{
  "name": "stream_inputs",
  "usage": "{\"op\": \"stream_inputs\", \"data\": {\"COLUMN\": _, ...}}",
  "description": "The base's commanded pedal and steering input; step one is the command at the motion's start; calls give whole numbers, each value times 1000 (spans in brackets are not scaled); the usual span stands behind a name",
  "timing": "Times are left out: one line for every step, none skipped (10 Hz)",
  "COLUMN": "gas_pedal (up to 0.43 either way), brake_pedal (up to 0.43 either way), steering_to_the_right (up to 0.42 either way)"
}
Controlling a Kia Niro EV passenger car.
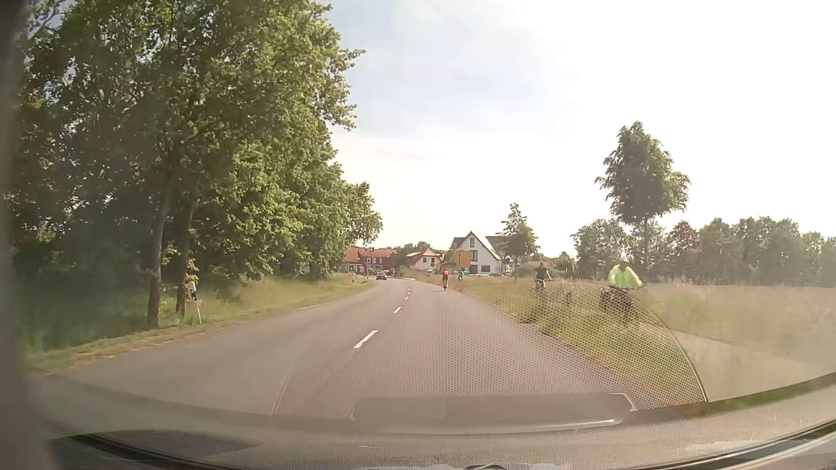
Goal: Follow the waypoints while adhering to traffic rules and regulations
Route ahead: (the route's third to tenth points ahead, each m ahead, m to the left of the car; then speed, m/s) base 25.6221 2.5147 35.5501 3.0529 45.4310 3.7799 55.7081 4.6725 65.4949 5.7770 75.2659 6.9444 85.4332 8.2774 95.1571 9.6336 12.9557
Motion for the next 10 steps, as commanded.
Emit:
{"op": "stream_inputs", "data": {"gas_pedal": 79, "brake_pedal": 0, "steering_to_the_right": -6}}
{"op": "stream_inputs", "data": {"gas_pedal": 79, "brake_pedal": 0, "steering_to_the_right": -6}}
{"op": "stream_inputs", "data": {"gas_pedal": 79, "brake_pedal": 0, "steering_to_the_right": -6}}
{"op": "stream_inputs", "data": {"gas_pedal": 79, "brake_pedal": 0, "steering_to_the_right": -6}}
{"op": "stream_inputs", "data": {"gas_pedal": 79, "brake_pedal": 0, "steering_to_the_right": -6}}
{"op": "stream_inputs", "data": {"gas_pedal": 79, "brake_pedal": 0, "steering_to_the_right": -6}}
{"op": "stream_inputs", "data": {"gas_pedal": 79, "brake_pedal": 0, "steering_to_the_right": -6}}
{"op": "stream_inputs", "data": {"gas_pedal": 79, "brake_pedal": 0, "steering_to_the_right": -6}}
{"op": "stream_inputs", "data": {"gas_pedal": 79, "brake_pedal": 0, "steering_to_the_right": -6}}
{"op": "stream_inputs", "data": {"gas_pedal": 79, "brake_pedal": 0, "steering_to_the_right": -6}}
